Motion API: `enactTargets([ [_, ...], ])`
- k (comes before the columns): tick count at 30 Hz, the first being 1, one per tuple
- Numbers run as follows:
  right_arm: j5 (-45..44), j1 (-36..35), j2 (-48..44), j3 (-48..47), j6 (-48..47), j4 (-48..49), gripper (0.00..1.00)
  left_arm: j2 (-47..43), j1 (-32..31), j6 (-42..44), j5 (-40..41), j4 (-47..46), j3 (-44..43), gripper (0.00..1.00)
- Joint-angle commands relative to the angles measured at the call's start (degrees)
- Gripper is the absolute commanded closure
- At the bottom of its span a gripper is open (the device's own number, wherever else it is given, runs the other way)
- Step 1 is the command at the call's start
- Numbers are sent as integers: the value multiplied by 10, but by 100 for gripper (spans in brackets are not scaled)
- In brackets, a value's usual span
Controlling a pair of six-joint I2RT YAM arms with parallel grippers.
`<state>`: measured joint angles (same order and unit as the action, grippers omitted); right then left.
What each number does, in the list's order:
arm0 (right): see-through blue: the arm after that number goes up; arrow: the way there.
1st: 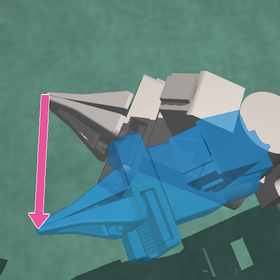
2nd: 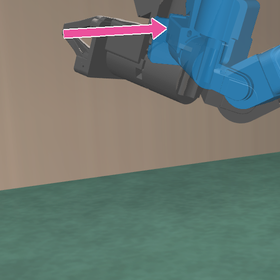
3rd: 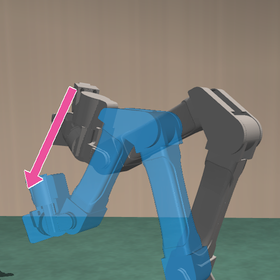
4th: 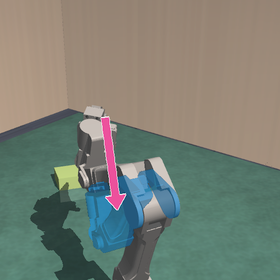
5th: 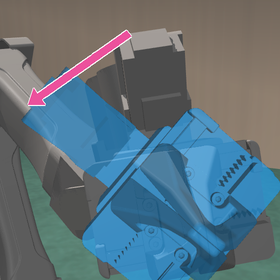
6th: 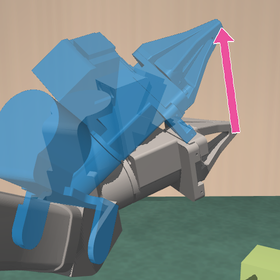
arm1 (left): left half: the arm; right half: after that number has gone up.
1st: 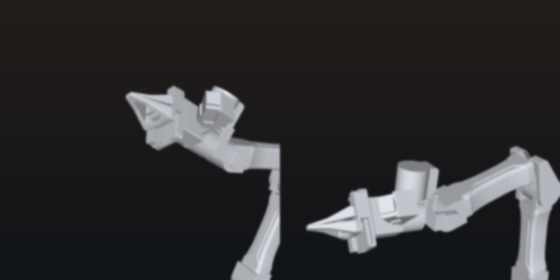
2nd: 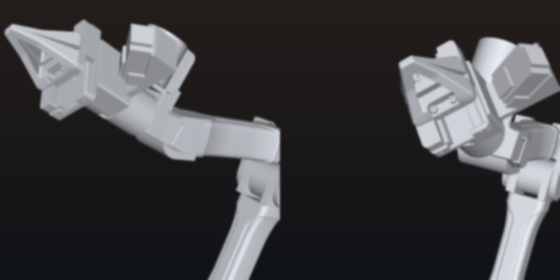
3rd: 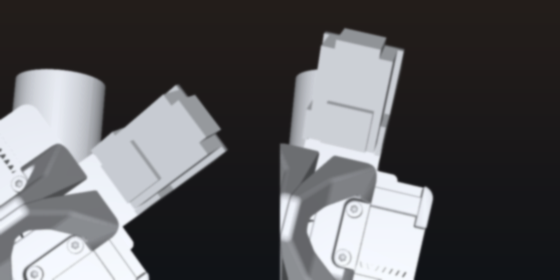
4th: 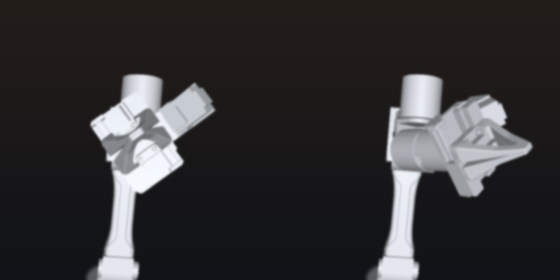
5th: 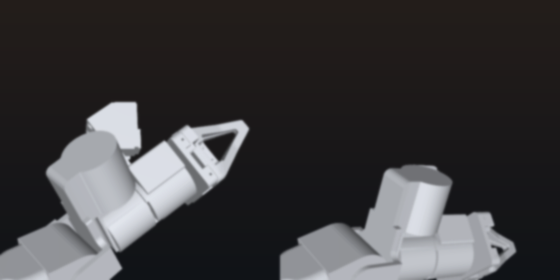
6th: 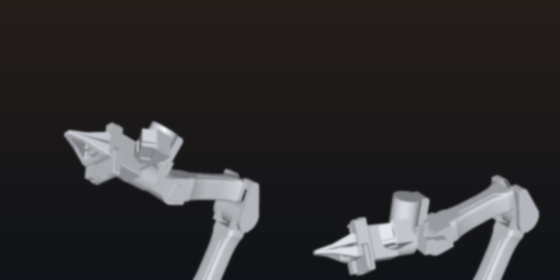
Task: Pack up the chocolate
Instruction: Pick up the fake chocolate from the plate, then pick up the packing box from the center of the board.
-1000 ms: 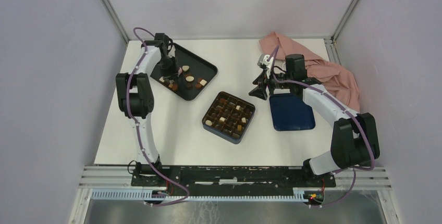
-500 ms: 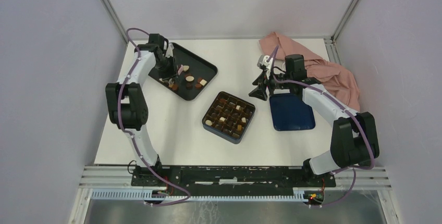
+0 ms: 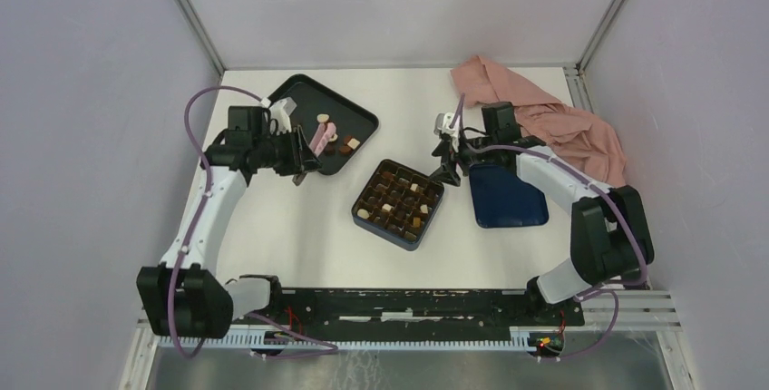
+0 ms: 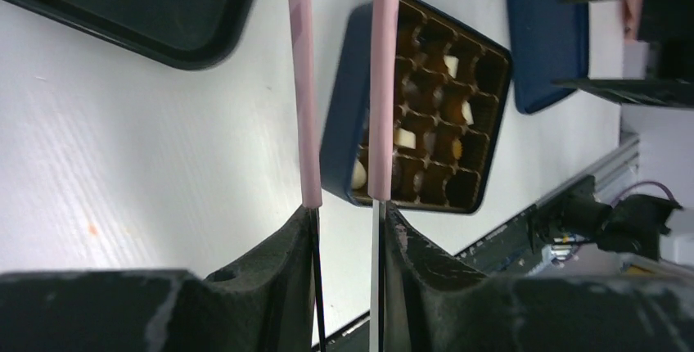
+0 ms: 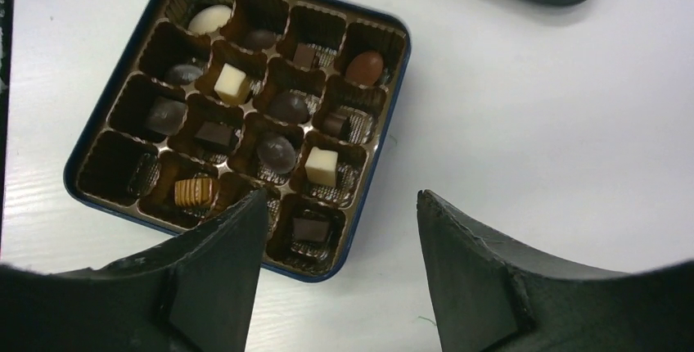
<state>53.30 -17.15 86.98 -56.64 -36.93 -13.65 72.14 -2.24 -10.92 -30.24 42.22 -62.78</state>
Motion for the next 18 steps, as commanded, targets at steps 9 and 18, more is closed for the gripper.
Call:
enactTargets([
  [9,-198,-94,113,-93,29,-51,34,-176,-33,-85,-124,-85,106,98],
  [18,-277,-119,150,-108,35,-51,48,-200,-38,-93,-146,-86,127,98],
])
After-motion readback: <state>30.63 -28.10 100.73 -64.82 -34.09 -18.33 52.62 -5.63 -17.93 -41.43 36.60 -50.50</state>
